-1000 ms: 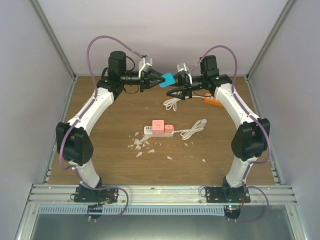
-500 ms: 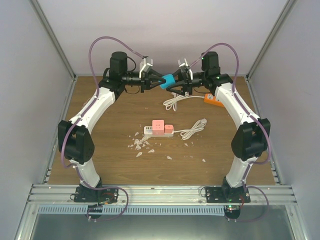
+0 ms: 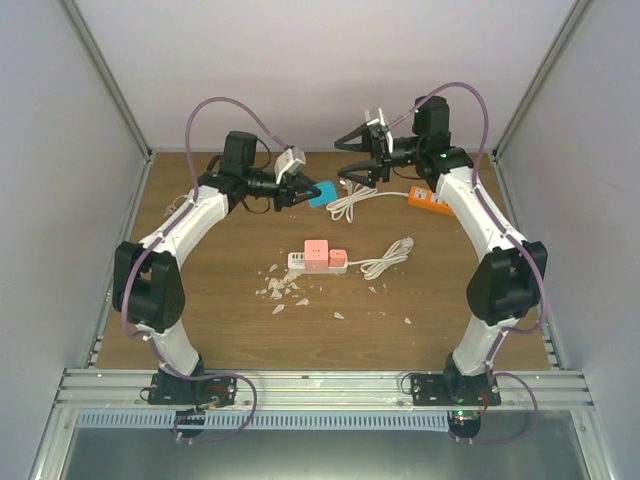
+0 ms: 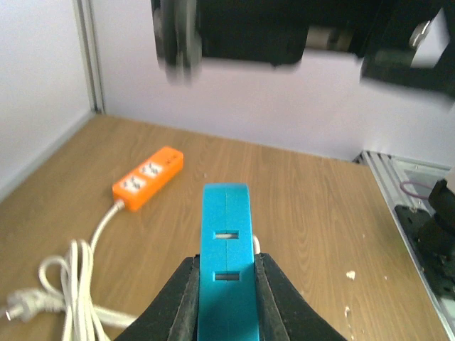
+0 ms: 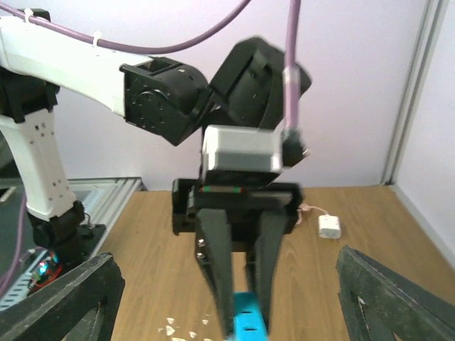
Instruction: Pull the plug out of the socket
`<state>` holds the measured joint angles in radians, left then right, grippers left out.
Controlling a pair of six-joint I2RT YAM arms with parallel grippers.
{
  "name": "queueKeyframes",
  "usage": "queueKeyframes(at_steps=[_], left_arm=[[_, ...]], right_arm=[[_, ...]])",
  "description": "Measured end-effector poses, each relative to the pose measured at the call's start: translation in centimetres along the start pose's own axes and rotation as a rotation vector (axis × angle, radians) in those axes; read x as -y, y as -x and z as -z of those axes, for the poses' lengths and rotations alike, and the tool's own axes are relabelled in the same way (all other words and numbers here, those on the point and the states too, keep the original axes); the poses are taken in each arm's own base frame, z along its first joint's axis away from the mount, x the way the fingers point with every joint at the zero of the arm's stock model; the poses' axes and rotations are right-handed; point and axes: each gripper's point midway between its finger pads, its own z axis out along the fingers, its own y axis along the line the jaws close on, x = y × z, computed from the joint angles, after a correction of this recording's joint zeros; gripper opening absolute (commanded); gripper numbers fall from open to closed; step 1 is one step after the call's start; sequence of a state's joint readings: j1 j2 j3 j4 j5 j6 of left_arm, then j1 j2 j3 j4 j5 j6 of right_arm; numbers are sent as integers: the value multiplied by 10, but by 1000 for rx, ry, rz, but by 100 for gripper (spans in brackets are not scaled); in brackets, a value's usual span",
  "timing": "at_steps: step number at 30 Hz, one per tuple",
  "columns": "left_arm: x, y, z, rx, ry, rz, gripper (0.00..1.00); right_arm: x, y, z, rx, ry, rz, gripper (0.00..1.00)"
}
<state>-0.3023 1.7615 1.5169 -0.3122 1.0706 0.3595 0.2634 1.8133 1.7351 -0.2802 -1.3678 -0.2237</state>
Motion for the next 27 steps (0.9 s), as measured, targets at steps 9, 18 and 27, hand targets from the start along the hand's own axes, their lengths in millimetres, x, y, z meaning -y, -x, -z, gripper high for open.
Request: queueKeyframes(at_steps=[9, 18, 27], left_arm=[[-6, -35, 49, -56, 111, 60, 0], [-58, -71, 141, -64, 332, 216, 0], [-58, -139, 216, -152, 444, 363, 2]], right_arm=[[9, 1, 12, -7, -86, 37, 96], [17, -32, 14, -68, -135, 11, 98], [12, -69, 15, -150, -143, 13, 99]])
